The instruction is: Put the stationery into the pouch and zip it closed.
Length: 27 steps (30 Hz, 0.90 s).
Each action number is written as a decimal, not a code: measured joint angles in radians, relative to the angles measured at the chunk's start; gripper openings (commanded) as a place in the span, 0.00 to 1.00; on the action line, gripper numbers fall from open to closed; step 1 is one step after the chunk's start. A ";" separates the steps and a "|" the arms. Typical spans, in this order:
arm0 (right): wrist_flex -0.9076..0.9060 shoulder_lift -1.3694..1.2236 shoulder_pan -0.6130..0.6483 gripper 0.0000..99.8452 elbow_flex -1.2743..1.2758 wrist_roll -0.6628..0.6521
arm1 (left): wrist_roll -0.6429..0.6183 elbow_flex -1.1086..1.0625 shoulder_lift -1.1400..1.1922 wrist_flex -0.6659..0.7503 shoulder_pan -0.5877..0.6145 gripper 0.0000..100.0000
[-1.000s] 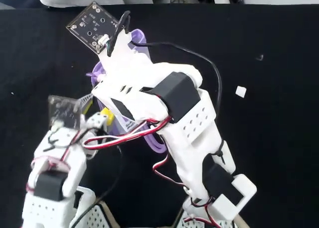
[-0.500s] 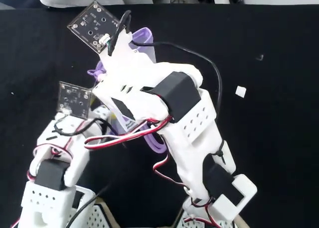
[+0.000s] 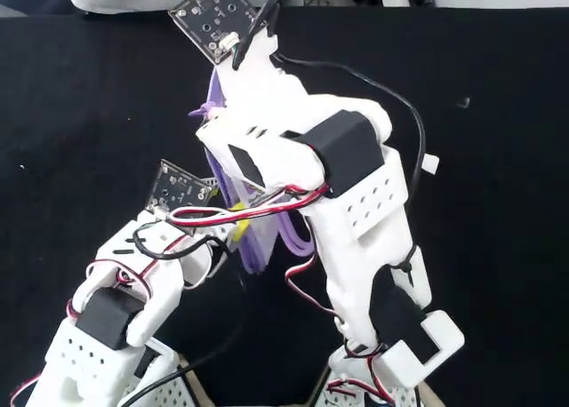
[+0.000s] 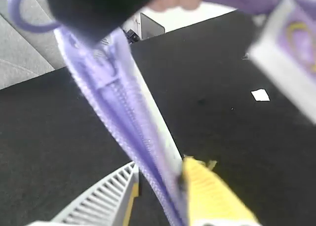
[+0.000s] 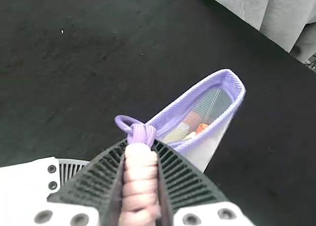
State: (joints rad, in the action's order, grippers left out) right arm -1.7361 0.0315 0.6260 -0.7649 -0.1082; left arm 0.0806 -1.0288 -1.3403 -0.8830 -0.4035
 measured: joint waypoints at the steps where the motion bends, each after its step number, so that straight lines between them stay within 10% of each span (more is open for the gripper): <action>1: 0.000 0.000 0.000 0.01 0.000 0.000 | 0.000 0.000 0.000 0.000 -0.003 0.06; 27: -0.002 0.002 -0.250 0.01 0.000 -0.109 | -0.066 -0.052 -0.307 -0.109 -0.020 0.03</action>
State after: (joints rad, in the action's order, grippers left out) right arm -1.7377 0.0330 0.3759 -0.7649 -0.2171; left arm 0.0146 -1.0810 -1.6471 -0.9920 -0.4235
